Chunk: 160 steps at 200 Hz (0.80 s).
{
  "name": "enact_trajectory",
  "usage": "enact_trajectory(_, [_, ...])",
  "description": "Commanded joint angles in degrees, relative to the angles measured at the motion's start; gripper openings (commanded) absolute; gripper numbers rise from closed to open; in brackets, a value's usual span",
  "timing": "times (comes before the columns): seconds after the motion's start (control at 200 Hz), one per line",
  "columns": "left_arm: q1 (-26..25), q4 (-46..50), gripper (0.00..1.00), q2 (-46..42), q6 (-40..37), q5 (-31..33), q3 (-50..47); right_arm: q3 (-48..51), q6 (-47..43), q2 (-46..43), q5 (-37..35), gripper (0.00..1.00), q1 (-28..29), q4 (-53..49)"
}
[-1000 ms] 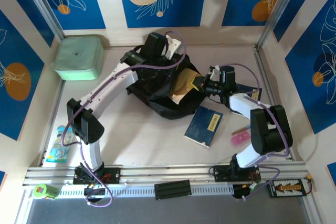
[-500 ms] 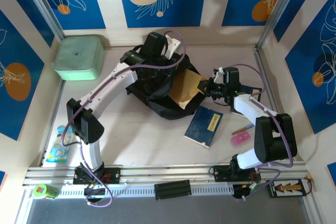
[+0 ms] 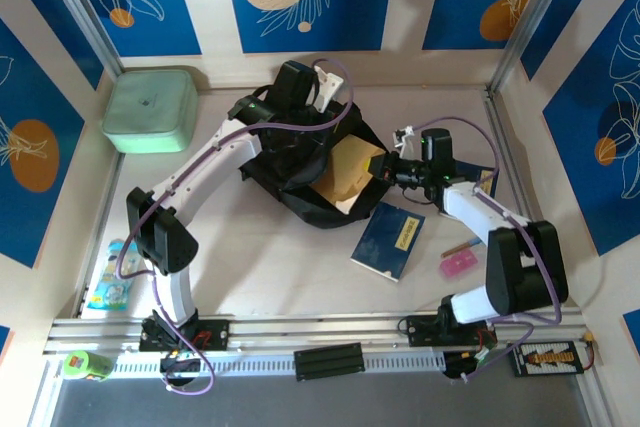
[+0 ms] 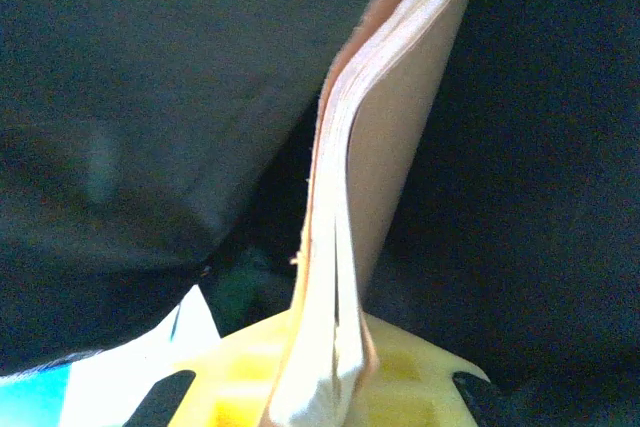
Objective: Pack books, pencil case, and school supplies into a backpack
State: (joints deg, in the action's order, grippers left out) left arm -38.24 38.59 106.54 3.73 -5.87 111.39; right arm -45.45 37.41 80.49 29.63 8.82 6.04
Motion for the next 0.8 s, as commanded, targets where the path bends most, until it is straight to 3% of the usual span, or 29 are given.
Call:
enact_trajectory(0.0, [1.0, -2.1, 0.00, -2.9, -1.7, 0.2, 2.5, 2.4, -3.4, -5.2, 7.4, 0.00, -3.1, 4.9])
enact_trajectory(0.115, [1.0, -2.5, 0.00, -3.1, -1.6, 0.1, 2.7, 4.6, 4.1, -5.0, 11.8, 0.00, -5.2, 14.7])
enact_trajectory(0.29, [1.1, -3.2, 0.00, -3.3, -0.1, -0.8, 4.9, 3.1, 19.6, 0.1, 11.8, 0.00, -2.0, 30.2])
enact_trajectory(0.43, [1.5, -3.2, 0.00, -3.4, 0.7, 0.5, 8.1, -0.9, 25.0, -1.3, 7.9, 0.00, 0.3, 32.4])
enact_trajectory(0.795, [4.0, -6.4, 0.00, -4.5, 1.3, -1.8, 9.6, -4.4, 35.7, -7.5, 6.7, 0.00, -0.5, 34.7])
